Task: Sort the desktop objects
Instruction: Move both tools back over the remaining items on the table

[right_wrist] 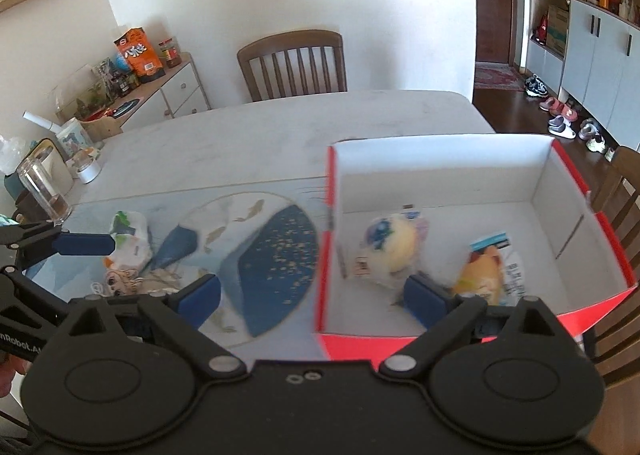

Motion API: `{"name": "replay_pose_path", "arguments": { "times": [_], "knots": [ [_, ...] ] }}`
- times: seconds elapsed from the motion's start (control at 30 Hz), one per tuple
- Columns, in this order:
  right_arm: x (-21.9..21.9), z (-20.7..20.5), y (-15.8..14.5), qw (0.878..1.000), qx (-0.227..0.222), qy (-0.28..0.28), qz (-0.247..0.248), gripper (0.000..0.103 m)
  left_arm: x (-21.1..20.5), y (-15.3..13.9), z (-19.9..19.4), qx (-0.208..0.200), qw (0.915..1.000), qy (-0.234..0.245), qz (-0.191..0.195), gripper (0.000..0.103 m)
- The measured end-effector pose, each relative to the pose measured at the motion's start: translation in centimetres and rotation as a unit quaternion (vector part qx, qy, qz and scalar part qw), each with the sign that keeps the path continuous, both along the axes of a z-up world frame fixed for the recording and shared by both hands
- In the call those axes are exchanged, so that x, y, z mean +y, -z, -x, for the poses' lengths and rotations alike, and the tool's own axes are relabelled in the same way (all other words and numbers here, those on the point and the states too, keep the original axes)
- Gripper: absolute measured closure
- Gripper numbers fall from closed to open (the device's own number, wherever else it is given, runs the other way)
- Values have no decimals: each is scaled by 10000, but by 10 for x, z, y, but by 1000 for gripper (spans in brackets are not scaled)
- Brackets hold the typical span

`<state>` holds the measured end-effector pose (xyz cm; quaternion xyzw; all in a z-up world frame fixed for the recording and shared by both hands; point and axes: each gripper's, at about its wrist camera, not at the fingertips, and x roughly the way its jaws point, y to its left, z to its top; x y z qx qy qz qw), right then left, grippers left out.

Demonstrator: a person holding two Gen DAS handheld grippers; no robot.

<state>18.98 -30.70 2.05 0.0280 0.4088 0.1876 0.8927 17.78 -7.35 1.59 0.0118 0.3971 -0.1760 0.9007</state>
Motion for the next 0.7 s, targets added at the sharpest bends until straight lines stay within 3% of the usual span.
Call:
{"name": "replay_pose_path", "arguments": {
  "times": [0.7],
  "knots": [
    [118,31,11,9990,142,-410,93,4,129,22,66,-63,9958,-891,-217,1]
  ]
}}
